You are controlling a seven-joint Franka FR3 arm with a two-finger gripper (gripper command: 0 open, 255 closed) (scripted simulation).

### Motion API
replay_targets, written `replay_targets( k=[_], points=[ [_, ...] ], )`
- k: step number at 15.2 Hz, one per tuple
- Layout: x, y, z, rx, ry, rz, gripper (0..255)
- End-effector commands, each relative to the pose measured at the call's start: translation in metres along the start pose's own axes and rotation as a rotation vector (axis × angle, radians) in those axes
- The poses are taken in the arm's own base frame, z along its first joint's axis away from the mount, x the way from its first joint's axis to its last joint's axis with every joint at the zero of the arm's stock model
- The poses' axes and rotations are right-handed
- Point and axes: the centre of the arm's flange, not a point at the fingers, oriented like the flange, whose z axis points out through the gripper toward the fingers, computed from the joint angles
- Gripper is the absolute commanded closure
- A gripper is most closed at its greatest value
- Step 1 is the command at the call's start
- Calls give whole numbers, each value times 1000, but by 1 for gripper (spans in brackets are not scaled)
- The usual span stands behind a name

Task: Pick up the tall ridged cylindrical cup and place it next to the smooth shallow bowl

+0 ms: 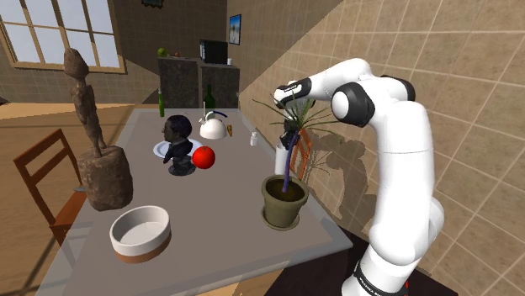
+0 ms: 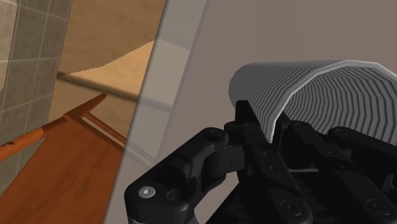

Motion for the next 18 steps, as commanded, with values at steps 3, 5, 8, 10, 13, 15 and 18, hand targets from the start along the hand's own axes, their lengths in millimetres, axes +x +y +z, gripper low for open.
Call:
replay_targets(
  k=[3,5,8,10,13,15,18],
  points=[
    [-5,-2,-21,0,0,0,255],
    [-7,-3,-31,0,0,0,255],
    [-10,-5,-46,0,0,0,255],
    [-12,-6,-57,0,0,0,255],
    [-15,-8,-72,0,0,0,255],
    [-17,-9,-83,0,0,0,255],
    [-20,-11,-98,0,0,0,255]
  ],
)
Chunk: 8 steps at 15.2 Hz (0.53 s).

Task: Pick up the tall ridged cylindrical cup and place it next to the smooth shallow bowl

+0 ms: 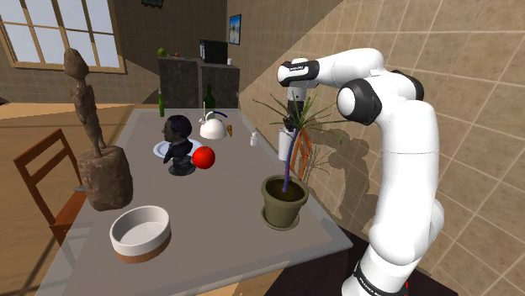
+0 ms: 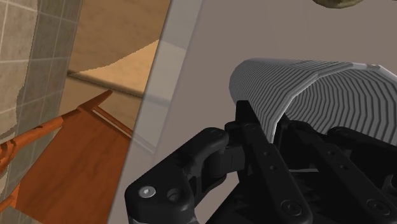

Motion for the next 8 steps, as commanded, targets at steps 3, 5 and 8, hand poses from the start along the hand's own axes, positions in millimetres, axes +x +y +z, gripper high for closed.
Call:
replay_targets(
  k=[3,5,8],
  points=[
    [-3,-2,-21,0,0,0,255],
    [-5,-3,-32,0,0,0,255],
    [-8,-5,-47,0,0,0,255]
  ],
)
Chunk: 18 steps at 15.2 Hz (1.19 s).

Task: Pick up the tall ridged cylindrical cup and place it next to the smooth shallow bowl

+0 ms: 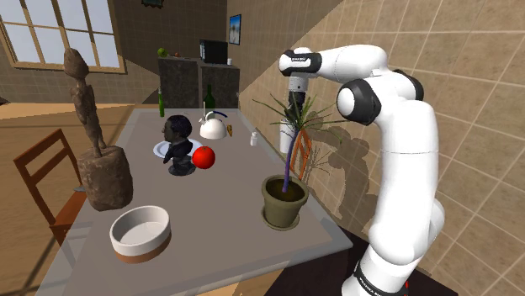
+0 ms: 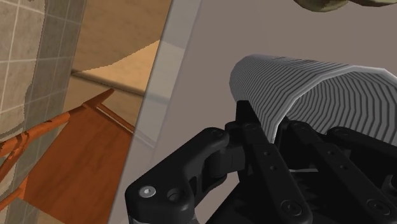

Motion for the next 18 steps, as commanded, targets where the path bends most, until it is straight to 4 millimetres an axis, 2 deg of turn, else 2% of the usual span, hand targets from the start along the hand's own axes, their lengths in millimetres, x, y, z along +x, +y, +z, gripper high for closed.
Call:
replay_targets(
  k=[1,6,18],
  points=[
    [-2,-1,-11,0,0,0,255],
    [-7,-3,-35,0,0,0,255],
    [-32,-155,0,0,0,0,255]
  ],
)
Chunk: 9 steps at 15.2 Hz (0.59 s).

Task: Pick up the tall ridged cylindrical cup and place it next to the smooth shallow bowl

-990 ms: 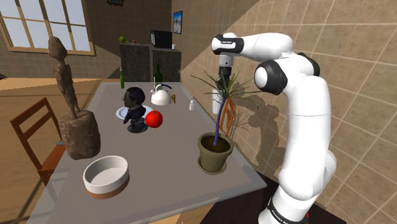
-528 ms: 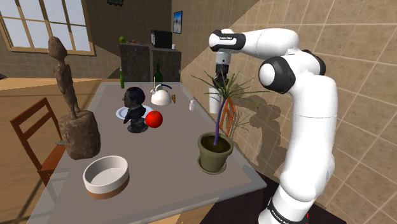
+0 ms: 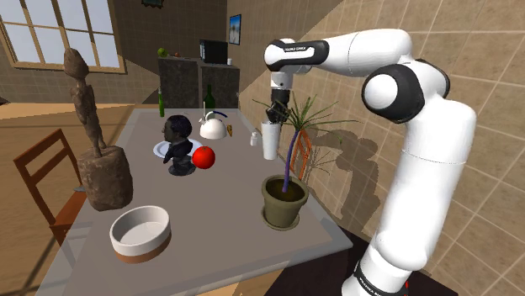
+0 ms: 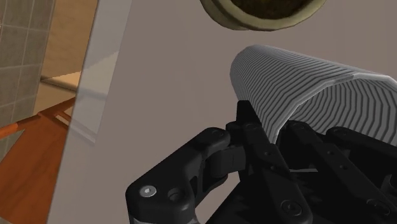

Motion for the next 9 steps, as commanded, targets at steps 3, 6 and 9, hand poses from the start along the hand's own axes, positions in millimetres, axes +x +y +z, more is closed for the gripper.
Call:
replay_targets(
  k=[3,6,9],
  points=[
    [-7,-51,10,0,0,2,255],
    [-14,-89,19,0,0,2,255],
    [-20,-127,28,0,0,2,255]
  ],
)
